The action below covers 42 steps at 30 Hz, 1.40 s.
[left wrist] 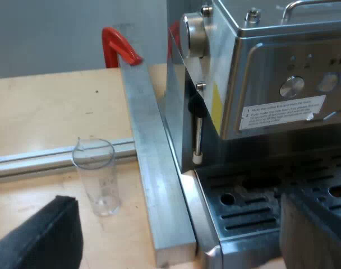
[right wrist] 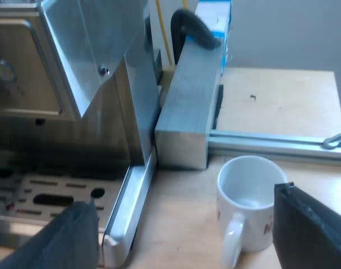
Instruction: Grind coffee beans and then tamp
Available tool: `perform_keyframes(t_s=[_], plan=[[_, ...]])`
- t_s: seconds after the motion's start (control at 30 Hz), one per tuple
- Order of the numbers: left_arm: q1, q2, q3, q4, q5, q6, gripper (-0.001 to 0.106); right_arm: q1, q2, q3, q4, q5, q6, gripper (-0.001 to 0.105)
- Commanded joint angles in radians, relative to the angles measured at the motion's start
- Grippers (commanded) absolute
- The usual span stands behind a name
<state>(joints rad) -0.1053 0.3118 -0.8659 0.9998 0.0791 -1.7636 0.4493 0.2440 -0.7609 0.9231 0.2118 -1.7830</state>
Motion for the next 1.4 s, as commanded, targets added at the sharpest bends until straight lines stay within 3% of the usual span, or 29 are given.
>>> perform_keyframes(t_s=[0.03,0.1,0.23,0.27,0.37,0.63,0.7,0.97,1.07,1.23,1.4], plan=[[-0.002,-0.044,-0.008,0.023,-0.034,0.019,0.073,-0.005,-0.018,-0.007,-0.007,0.011,-0.016,0.066],[-0.002,-0.06,-0.008,0.031,-0.044,0.02,0.073,-0.005,-0.095,-0.007,-0.007,0.015,-0.081,0.066],[-0.002,-0.098,-0.008,0.051,-0.047,0.019,0.073,-0.005,-0.129,-0.004,-0.004,-0.002,-0.114,0.066],[-0.002,-0.116,-0.008,0.058,-0.047,0.019,0.073,-0.005,-0.163,-0.001,-0.004,-0.044,-0.154,0.066],[-0.002,-0.154,-0.008,0.08,-0.047,0.019,0.073,-0.005,-0.203,0.009,-0.002,-0.091,-0.171,0.066],[-0.002,-0.234,0.003,0.103,-0.047,0.063,0.073,-0.005,-0.288,0.046,0.001,-0.148,-0.174,0.066],[-0.002,-0.304,0.034,0.112,-0.047,0.063,0.073,-0.005,-0.298,0.052,0.001,-0.15,-0.174,0.066],[-0.002,-0.469,0.121,0.224,-0.044,0.063,0.073,-0.005,-0.297,0.07,0.009,-0.194,-0.186,0.066],[-0.002,-0.46,0.133,0.27,-0.039,0.063,0.073,-0.005,-0.297,0.086,0.009,-0.204,-0.181,0.066],[-0.002,-0.461,0.161,0.249,-0.041,0.063,0.073,-0.005,-0.297,0.109,-0.001,-0.239,-0.174,0.066],[-0.002,-0.461,0.232,0.111,-0.041,0.063,0.073,-0.005,-0.297,0.188,-0.068,-0.262,-0.167,0.066]])
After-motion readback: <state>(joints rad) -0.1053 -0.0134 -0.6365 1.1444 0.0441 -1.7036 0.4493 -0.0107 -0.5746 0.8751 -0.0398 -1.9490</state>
